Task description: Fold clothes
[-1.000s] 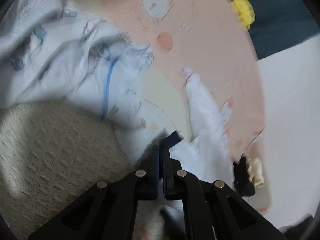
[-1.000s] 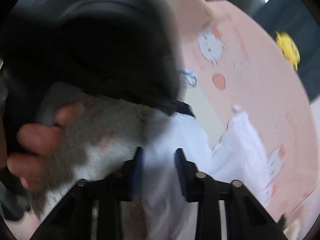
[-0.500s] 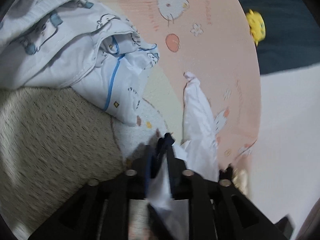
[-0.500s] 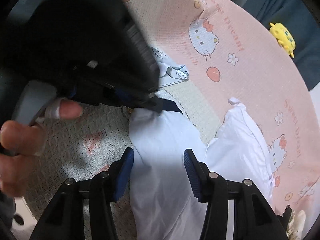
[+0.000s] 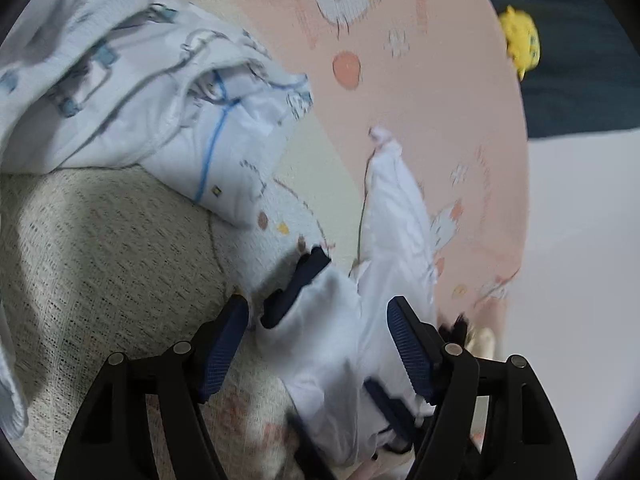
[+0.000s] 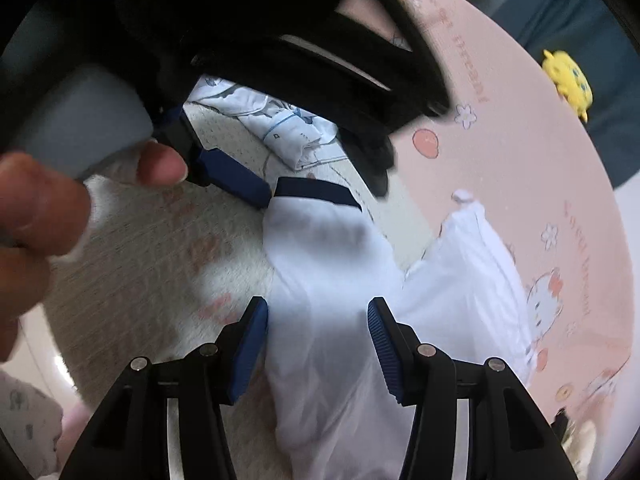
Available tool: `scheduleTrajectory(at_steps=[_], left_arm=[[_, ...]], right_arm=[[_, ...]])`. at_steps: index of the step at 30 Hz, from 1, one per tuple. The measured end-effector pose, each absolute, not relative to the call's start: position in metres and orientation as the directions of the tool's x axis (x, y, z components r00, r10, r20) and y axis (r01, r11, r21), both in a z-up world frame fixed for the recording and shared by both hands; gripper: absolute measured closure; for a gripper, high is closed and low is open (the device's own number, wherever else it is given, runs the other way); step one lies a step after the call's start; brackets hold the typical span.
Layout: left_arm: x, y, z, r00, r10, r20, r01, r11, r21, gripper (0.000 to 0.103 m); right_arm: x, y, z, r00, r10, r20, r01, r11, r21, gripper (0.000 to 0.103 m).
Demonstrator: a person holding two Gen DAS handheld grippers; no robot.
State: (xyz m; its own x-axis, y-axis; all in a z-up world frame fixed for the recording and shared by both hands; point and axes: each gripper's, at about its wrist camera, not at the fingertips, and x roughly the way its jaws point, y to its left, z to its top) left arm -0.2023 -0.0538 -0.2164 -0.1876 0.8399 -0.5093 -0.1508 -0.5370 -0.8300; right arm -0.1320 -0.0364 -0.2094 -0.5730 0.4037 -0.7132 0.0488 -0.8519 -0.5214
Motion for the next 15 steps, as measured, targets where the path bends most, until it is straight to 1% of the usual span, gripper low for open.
scheduleTrajectory(at_steps=[1,3,5,6,8,11,13,15], left_arm=[[-0.203,-0.054,-0.216,-0.188,0.839,-0.510,-0.145,-0.537,-0.831,0.033],[-0.208,-0.047,-0.216,-0.151,0.828,-0.541,-0.156,-0.560,-0.814,0.033],[-0.207,-0.041,-0.214,-0.127,0.822,-0.555,-0.201,-0.569,-0.797,0.033],[-0.206,-0.038,-0.214,-0.120,0.818,-0.562,-0.224,-0.574,-0.788,0.033],[-0.205,-0.038,-0.214,-0.121,0.817,-0.564,-0.246,-0.576,-0.780,0.033],[-0.203,-0.040,-0.214,-0.134,0.818,-0.559,-0.249,-0.574,-0.780,0.034],[-0.204,-0.040,-0.216,-0.145,0.812,-0.565,-0.241,-0.583,-0.776,0.042],[-0.205,-0.034,-0.221,-0.137,0.800,-0.585,-0.250,-0.599,-0.761,0.069]], right_arm=[[-0.130,-0.036,-0.209,-0.569,0.403,-0.717,0.049,-0.853,-0.519,0.051],[-0.127,-0.035,-0.209,-0.564,0.404,-0.720,0.050,-0.853,-0.519,0.051],[-0.116,-0.030,-0.211,-0.563,0.404,-0.721,0.039,-0.859,-0.511,0.051],[-0.113,-0.026,-0.211,-0.562,0.402,-0.723,0.032,-0.863,-0.504,0.049],[-0.113,-0.022,-0.210,-0.563,0.404,-0.721,0.015,-0.867,-0.498,0.046],[-0.105,-0.037,-0.209,-0.572,0.413,-0.709,0.012,-0.860,-0.510,0.046],[-0.106,-0.039,-0.209,-0.578,0.418,-0.701,0.018,-0.852,-0.523,0.046],[-0.107,-0.041,-0.209,-0.582,0.423,-0.695,0.026,-0.844,-0.536,0.046]])
